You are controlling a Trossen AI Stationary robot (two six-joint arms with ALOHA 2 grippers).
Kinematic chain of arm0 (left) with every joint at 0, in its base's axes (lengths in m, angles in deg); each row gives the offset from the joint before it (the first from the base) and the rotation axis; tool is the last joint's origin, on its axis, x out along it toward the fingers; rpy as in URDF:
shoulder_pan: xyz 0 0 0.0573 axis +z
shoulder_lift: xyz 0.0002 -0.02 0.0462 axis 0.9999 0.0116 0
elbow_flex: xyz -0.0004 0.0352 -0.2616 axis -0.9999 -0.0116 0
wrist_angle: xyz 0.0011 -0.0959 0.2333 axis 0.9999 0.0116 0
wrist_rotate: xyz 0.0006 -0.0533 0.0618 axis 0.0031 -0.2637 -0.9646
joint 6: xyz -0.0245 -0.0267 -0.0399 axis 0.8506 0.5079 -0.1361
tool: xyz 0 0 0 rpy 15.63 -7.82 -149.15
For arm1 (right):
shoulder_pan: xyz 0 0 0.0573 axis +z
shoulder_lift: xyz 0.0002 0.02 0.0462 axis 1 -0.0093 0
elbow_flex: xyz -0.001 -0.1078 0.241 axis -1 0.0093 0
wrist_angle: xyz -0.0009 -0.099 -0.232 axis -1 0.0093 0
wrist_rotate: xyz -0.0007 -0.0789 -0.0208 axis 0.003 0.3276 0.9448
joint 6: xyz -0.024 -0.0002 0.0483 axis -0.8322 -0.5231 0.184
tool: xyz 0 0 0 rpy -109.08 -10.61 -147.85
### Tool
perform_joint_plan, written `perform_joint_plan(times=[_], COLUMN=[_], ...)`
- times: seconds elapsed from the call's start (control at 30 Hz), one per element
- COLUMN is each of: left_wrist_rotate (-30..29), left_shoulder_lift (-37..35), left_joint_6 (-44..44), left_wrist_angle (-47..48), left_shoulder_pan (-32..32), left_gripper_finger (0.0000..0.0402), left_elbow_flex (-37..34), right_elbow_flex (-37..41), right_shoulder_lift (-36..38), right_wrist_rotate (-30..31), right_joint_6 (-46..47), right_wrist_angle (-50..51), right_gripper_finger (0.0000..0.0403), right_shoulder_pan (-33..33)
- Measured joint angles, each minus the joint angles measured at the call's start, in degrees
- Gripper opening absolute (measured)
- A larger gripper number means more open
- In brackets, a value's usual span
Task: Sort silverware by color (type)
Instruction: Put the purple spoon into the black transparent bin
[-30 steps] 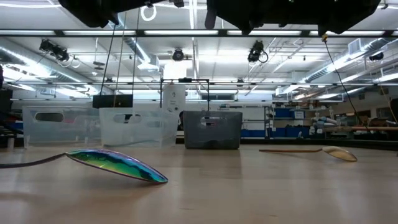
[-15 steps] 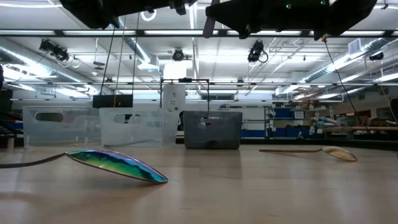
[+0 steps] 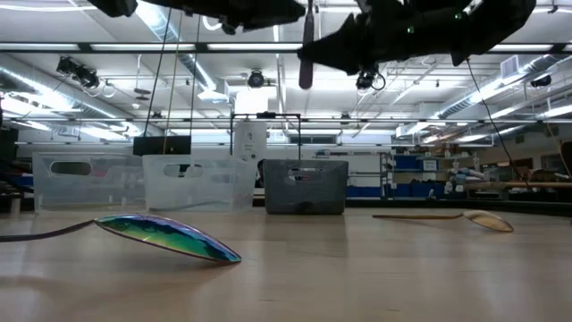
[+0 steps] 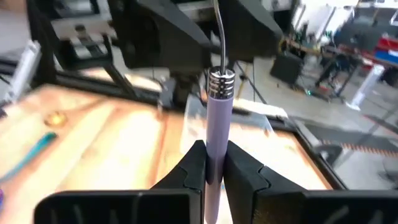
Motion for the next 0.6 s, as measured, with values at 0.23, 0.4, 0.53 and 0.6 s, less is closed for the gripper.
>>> perform_joint_plan(times=[0.23, 0.4, 0.53, 0.6], left_wrist_rotate=[-9.96, -13.05, -13.33, -13.37], left_shoulder_lift=[-1.27, -1.25, -1.25, -1.25], left_joint_6=[4.03, 7.39, 12.48, 15.77], left_wrist_angle=[8.98, 13.28, 17.54, 19.9], left_shoulder_pan=[-2.94, -3.95, -3.97, -4.15], left_gripper_finger=[0.015, 0.015, 0.0151, 0.0151], left_elbow_flex=[-0.01, -0.01, -0.01, -0.01], right_elbow_flex=[0.02, 0.02, -1.1, -3.1], right_shoulder_lift=[0.0, 0.0, 0.0, 0.0], right_wrist_rotate=[1.46, 1.47, 2.72, 3.9], right_joint_6=[0.29, 3.03, 7.47, 9.9], right_wrist_angle=[6.54, 8.18, 12.82, 18.31], right_gripper_finger=[0.0046, 0.0046, 0.0047, 0.0047], right_shoulder_pan=[-3.08, -5.63, -8.2, -9.49])
